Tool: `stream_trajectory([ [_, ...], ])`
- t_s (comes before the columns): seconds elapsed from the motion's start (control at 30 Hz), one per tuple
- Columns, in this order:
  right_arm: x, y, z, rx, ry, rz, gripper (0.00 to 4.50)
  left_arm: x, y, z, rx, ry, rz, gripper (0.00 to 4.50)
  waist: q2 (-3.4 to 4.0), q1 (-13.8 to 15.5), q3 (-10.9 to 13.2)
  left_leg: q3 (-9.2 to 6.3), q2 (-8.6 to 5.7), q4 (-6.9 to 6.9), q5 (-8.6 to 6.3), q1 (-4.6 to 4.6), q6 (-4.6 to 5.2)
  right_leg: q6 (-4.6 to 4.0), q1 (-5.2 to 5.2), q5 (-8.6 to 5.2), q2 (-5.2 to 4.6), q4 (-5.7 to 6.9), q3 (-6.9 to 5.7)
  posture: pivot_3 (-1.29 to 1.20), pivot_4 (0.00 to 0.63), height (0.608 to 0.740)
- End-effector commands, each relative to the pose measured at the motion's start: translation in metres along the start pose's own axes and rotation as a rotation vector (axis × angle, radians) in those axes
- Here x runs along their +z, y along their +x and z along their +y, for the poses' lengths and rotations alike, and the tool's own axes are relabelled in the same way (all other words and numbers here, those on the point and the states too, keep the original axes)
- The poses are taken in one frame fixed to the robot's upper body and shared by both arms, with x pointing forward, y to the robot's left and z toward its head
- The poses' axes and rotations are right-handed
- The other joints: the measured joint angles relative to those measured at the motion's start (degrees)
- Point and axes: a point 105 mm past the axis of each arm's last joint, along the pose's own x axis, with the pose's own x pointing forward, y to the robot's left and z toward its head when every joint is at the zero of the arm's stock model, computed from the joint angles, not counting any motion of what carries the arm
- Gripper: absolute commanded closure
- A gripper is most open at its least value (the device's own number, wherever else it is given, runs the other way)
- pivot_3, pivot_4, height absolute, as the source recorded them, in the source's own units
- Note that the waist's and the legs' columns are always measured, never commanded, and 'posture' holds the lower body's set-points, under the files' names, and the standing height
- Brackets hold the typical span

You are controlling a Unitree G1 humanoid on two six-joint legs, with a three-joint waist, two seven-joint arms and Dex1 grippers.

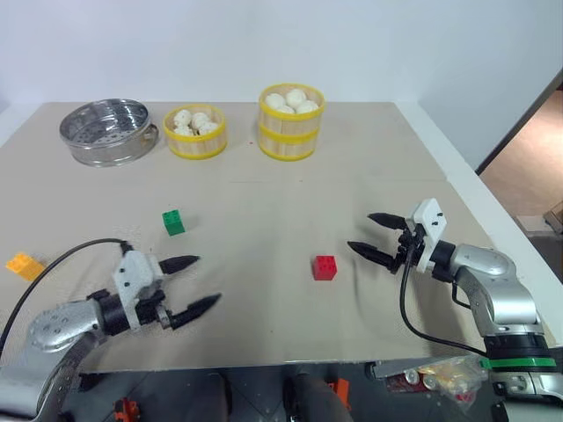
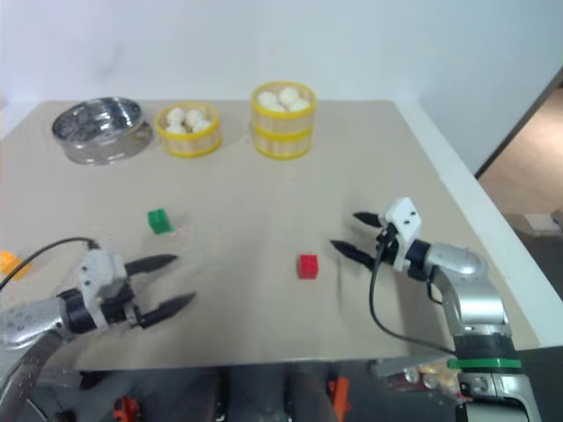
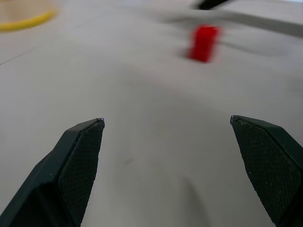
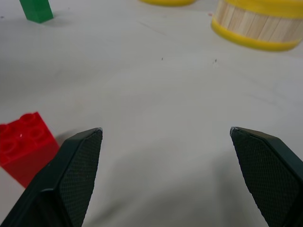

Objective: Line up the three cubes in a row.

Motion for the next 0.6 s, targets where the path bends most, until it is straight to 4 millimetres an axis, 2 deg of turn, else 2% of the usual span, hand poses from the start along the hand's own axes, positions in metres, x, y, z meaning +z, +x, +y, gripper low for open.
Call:
stream_trajectory([
  [0.03, 0.024, 0.006, 0.002, 0.043, -0.075, -0.052, 0.0, 0.005, 0.007, -0.009, -0.126, 0.023, -0.009, 0.07, 0.01, -0.06, 0.0, 0.01, 0.01, -0.01, 0.0, 0.01, 0.0, 0.0, 0.0, 0.0, 0.03, 0.0, 0.01, 0.0, 0.15, 0.74],
  [0.13, 0.041, 0.011, 0.011, 0.104, -0.087, -0.079, 0.0, 0.001, 0.013, -0.009, -0.179, 0.037, -0.005, 0.07, 0.11, -0.03, 0.07, -0.02, 0.04, -0.04, -0.01, 0.0, 0.01, 0.0, -0.01, -0.01, 0.1, 0.0, 0.01, 0.0, 0.15, 0.74],
  [0.23, 0.05, 0.012, 0.033, 0.239, -0.092, -0.059, 0.0, -0.001, 0.016, -0.01, -0.231, 0.054, 0.0, 0.07, 0.12, 0.03, 0.07, -0.07, 0.08, -0.05, 0.0, -0.02, 0.01, -0.01, -0.04, -0.01, 0.18, 0.01, 0.0, 0.0, 0.15, 0.74],
  [0.33, 0.045, 0.009, 0.051, 0.372, -0.104, 0.009, 0.0, -0.003, 0.019, -0.008, -0.262, 0.063, -0.001, 0.07, 0.12, 0.06, 0.07, -0.09, 0.09, -0.05, -0.01, -0.02, 0.01, -0.02, -0.03, -0.03, 0.17, 0.01, -0.02, 0.0, 0.15, 0.74],
  [0.47, 0.042, 0.009, 0.057, 0.449, -0.138, 0.047, 0.0, -0.005, 0.022, -0.005, -0.29, 0.071, -0.002, 0.07, 0.12, 0.06, 0.08, -0.07, 0.07, -0.02, -0.01, -0.02, 0.01, -0.01, -0.02, -0.02, 0.13, 0.0, -0.01, 0.0, 0.15, 0.74],
  [0.6, 0.033, 0.018, 0.063, 0.51, -0.216, 0.078, 0.0, -0.006, 0.025, -0.005, -0.304, 0.072, -0.009, 0.07, 0.13, -0.04, 0.08, -0.05, 0.07, 0.02, -0.01, -0.01, 0.01, 0.0, -0.01, 0.0, 0.14, 0.01, 0.0, 0.0, 0.15, 0.74],
])
